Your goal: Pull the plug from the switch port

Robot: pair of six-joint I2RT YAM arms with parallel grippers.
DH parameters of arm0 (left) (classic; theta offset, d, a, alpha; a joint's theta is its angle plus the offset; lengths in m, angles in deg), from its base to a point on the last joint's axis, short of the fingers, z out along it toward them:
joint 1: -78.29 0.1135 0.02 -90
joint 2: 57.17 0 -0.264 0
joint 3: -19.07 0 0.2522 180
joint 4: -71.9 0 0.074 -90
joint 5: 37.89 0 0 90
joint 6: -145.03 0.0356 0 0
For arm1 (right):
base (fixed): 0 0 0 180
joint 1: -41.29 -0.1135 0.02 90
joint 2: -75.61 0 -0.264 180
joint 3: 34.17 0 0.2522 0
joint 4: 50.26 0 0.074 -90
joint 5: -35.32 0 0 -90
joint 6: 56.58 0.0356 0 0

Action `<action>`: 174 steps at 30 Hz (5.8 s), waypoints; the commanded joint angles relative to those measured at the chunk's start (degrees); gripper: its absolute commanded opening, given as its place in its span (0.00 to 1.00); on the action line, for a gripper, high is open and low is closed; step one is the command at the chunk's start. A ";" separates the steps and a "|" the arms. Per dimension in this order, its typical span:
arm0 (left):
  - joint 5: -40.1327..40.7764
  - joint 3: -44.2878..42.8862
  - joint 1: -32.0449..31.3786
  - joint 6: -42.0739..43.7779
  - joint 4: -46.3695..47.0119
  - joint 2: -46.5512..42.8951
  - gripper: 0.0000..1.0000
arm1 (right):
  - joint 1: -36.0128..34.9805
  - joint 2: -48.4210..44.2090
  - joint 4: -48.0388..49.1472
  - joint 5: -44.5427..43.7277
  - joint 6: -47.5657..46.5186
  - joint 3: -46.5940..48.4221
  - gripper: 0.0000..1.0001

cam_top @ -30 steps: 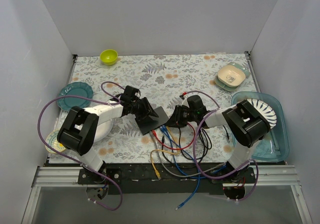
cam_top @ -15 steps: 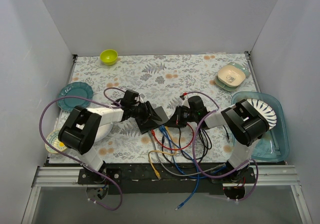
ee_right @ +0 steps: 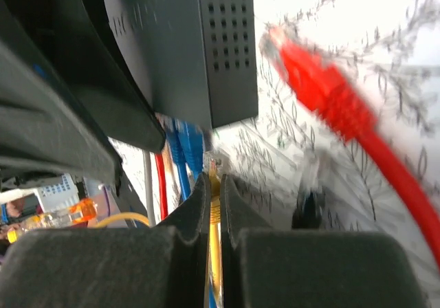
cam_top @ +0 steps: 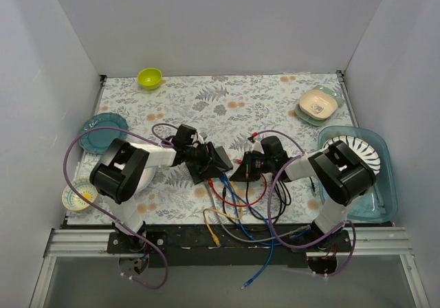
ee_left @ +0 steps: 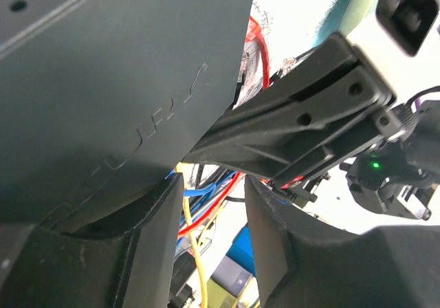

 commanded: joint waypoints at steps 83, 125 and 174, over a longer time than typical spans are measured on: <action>0.47 3.85 3.84 4.85 -4.33 -2.52 0.43 | -2.03 5.60 -0.27 -2.29 4.25 2.91 0.01; 16.54 4.65 -1.96 -0.60 -4.59 -2.69 0.42 | -1.59 6.91 10.54 6.67 11.19 -4.47 0.01; 16.20 0.51 7.79 4.06 -8.99 -7.87 0.44 | -3.70 3.30 -8.19 -2.47 0.99 12.05 0.46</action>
